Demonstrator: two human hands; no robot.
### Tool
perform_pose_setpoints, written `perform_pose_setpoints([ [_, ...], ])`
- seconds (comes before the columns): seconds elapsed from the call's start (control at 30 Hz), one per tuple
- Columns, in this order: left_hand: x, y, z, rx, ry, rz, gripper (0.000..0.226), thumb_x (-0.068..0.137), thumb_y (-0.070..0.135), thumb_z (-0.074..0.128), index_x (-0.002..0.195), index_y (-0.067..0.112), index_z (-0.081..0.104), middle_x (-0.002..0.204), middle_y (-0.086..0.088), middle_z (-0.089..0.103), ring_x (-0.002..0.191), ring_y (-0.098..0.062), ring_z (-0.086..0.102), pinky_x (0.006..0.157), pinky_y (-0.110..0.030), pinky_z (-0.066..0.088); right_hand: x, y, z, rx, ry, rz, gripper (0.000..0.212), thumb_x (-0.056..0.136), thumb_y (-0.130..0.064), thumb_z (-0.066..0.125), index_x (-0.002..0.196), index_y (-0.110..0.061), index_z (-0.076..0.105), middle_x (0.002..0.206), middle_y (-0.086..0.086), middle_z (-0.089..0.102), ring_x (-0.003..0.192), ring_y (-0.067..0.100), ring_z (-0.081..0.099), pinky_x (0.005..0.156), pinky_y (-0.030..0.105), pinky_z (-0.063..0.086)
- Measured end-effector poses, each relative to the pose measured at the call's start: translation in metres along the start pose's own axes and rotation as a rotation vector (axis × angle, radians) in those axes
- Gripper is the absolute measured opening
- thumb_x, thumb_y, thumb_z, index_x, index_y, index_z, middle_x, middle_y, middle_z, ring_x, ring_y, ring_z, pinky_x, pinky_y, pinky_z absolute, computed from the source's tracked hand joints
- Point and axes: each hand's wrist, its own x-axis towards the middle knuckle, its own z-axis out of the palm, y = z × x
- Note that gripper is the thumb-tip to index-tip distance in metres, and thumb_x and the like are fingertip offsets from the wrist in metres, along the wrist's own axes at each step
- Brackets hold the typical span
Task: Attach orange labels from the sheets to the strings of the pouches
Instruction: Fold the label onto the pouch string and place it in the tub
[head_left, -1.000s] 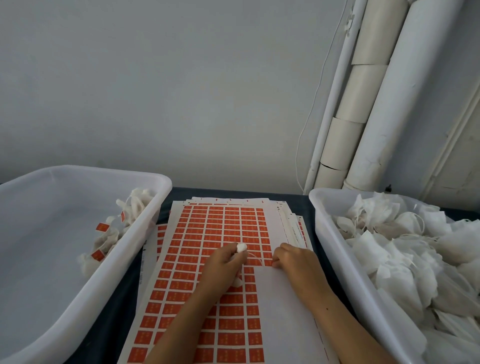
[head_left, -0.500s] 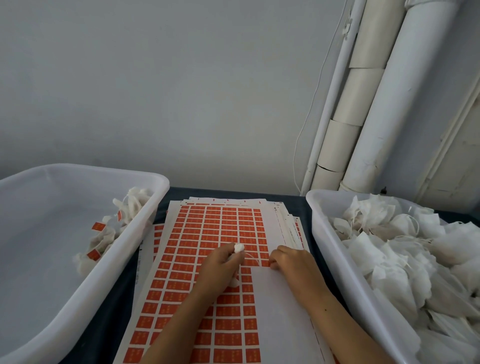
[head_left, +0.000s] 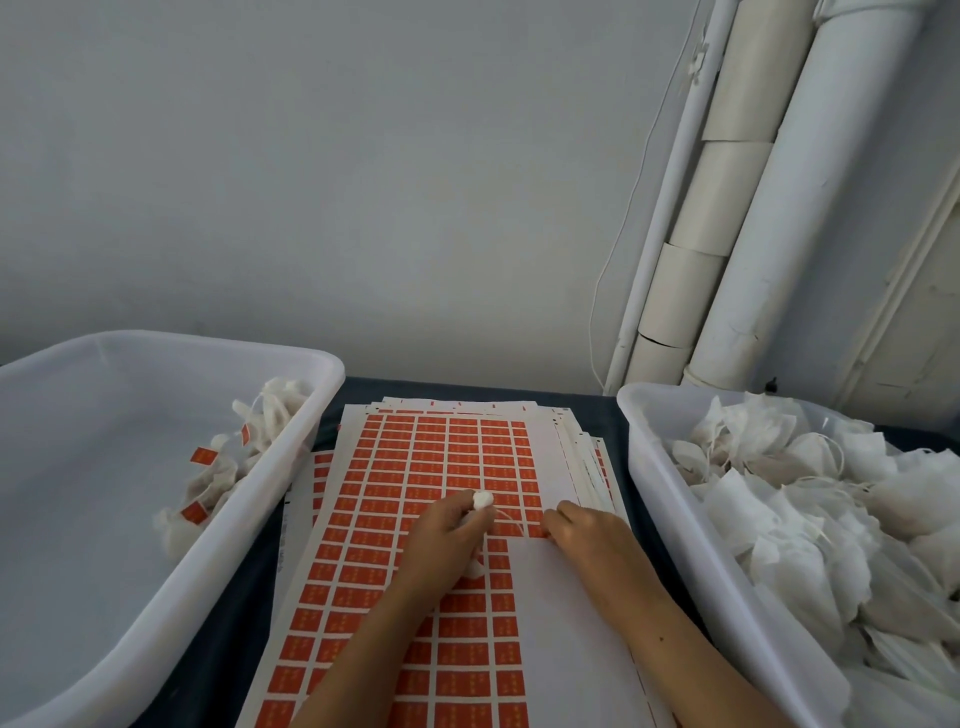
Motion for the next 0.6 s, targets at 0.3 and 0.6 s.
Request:
perform_pose_setpoints([
  [0.3, 0.001, -0.001, 0.001, 0.012, 0.001, 0.013, 0.027, 0.096, 0.029, 0.051, 0.073, 0.017, 0.058, 0.057, 0.003, 0.057, 0.043, -0.001, 0.055, 0.051, -0.012, 0.047, 0.008, -0.012, -0.003, -0.164, -0.063, -0.097, 0.043, 0.095, -0.026, 0.05, 0.136, -0.015, 0.042, 0.134, 0.004, 0.052, 0.113, 0.02, 0.058, 0.098, 0.028, 0.043],
  [0.6, -0.001, 0.002, 0.0, 0.011, -0.007, 0.028, 0.026, 0.096, 0.03, 0.05, 0.072, 0.021, 0.057, 0.058, 0.006, 0.057, 0.045, -0.001, 0.057, 0.049, -0.008, 0.044, 0.011, -0.011, -0.004, -0.198, -0.079, -0.115, 0.043, 0.096, -0.026, 0.049, 0.137, -0.016, 0.041, 0.135, 0.002, 0.052, 0.113, 0.019, 0.058, 0.099, 0.028, 0.043],
])
